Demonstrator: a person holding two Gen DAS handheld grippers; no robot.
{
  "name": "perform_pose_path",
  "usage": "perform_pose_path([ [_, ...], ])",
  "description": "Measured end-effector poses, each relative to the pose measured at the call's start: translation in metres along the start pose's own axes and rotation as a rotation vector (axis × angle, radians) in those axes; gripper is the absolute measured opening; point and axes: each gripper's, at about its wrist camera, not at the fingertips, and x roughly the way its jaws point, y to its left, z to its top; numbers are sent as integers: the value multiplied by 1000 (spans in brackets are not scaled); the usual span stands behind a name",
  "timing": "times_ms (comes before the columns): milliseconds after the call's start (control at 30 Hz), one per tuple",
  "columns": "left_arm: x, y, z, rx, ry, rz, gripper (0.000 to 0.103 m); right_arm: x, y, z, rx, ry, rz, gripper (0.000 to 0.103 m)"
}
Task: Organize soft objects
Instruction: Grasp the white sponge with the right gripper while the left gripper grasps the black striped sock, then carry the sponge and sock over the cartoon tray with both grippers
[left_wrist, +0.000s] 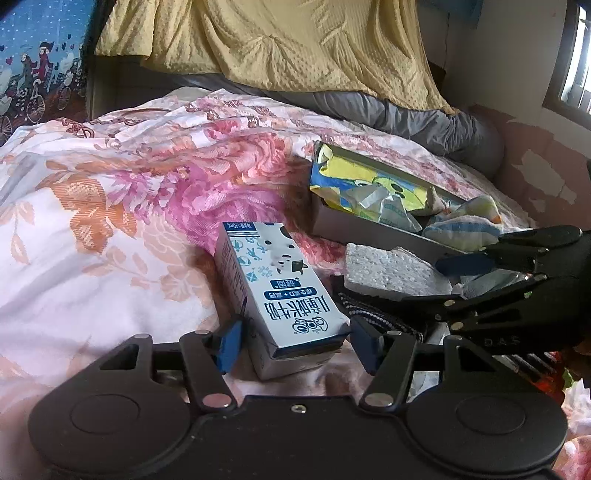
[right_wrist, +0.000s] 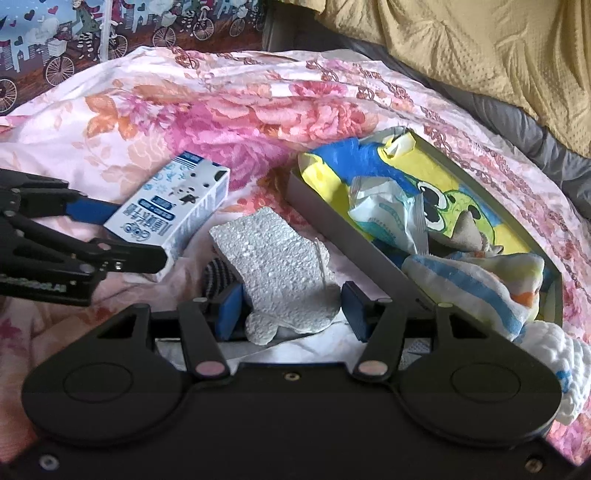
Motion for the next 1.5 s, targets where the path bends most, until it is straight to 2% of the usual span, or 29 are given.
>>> perform_pose_path([
  [133, -2, 1, 0, -9, -5, -2, 61, -11, 3, 3, -12, -8, -1, 49],
  [300, 1, -6, 0, 28, 10, 28, 62, -19, 2, 4, -9, -13, -10, 49],
  [600, 1, -8, 0, 27, 6, 29, 63, -17, -11, -2, 17, -12, -21, 50],
  [833, -4, -16, 2, 94, -6, 63, 62, -12, -27, -13, 48, -17, -23, 50],
  [933, -12, -24, 2, 142, -47, 68, 70, -10, -36, -19, 59, -20, -24, 50],
  [1000, -16, -34, 0, 201, -69, 65, 72, -9, -41, -23, 72, -24, -23, 50],
  [1133, -13, -57, -2, 333, -82, 25, 71, -10, -54, -31, 97, -28, -16, 49],
  [1267, -4, -72, 3, 434, -76, -49, 64, -13, -64, -36, 102, -34, -17, 50],
  [1400, 15, -74, 13, 445, -15, -105, 60, -18, -76, -40, 113, -45, -26, 49],
  [1500, 31, -71, 21, 427, 54, -115, 53, -17, -83, -42, 127, -53, -23, 50],
])
